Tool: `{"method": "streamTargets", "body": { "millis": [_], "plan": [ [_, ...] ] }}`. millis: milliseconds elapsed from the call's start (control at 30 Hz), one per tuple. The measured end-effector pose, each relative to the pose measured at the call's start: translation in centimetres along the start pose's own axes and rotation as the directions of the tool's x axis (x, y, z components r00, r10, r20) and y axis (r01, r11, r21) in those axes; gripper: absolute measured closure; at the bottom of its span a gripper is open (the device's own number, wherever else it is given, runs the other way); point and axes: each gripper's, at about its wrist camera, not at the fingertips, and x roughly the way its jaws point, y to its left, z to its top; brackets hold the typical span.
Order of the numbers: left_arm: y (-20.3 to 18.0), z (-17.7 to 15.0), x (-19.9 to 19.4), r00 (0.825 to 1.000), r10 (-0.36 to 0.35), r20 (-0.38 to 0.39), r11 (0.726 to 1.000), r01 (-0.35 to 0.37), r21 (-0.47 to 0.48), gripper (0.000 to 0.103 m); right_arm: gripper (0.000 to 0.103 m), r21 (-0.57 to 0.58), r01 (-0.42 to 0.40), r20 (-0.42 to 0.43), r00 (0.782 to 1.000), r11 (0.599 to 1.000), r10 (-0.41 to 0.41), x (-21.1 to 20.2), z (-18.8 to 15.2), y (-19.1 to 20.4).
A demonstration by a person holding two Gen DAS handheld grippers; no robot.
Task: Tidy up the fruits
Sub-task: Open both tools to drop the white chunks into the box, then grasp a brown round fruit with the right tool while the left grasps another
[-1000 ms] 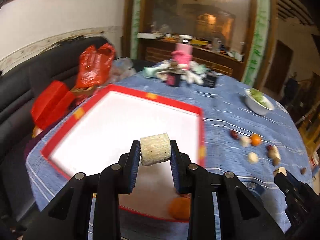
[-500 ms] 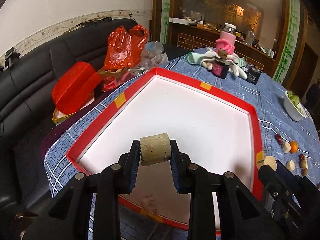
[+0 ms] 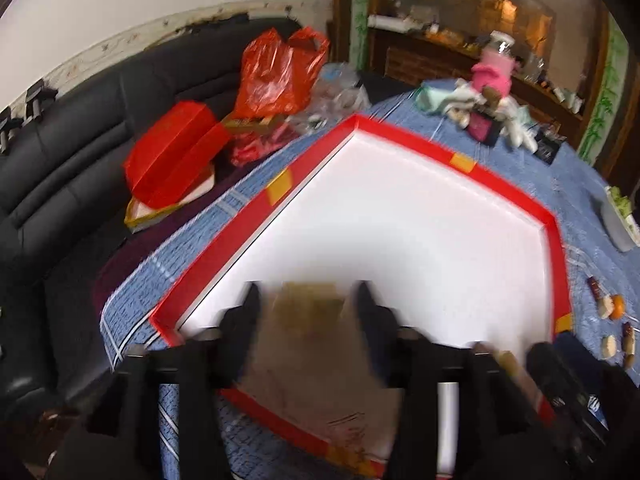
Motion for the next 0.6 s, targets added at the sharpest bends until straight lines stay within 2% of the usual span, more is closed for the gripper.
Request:
{"method": "streamTargets", "body": {
  "millis": [33,100,267,333,433,500,600],
  "plan": [
    [0.1,-0.1,0.1,1.0,0.016,-0.011,1.0,-0.016,-0.001,0.035,0.059,-0.001,0.0,0.002,1.0,1.0,0.0,-0.2,-0.1,0.0],
    [0.1,-0.2,-0.1,1.0,0.027,-0.014,1.0,-0.028,-0.005,0.034,0.053,-0.001,-0.003,0.013,1.0,1.0,0.003,-0.9,-0.3,-0.1],
    [-0.7,-0.4,-2.1,1.0,0.02,0.015,1.0,-0.021,0.024,0.028,0.043,0.021,0.013,0.079,0.997,1.0,-0.015,-4.8,-0.8,-2.1],
    [-1.1,-0.6,-3.0,0.999,0.011,0.037,1.0,-0.012,0.026,0.027,0.033,0.051,0.048,0.118,0.992,0.998,-0.054,-7.2,-1.4,-4.2],
    [-2.2,-1.3,-4.6,0.996,-0.041,0.074,0.999,0.039,0.037,0.027,0.027,0.127,0.099,0.157,0.98,0.987,-0.118,-11.1,-3.1,-8.8],
    [-2.9,-1.9,-5.3,0.994,-0.06,0.093,0.997,0.055,0.057,0.027,0.027,0.196,0.17,0.174,0.963,0.966,-0.205,-13.8,-4.9,-12.8],
    [-4.5,-2.8,-6.2,0.99,-0.096,0.102,0.992,0.086,0.092,0.027,0.027,0.346,0.316,0.178,0.902,0.883,-0.393,-18.4,-8.1,-19.9]
  ]
}}
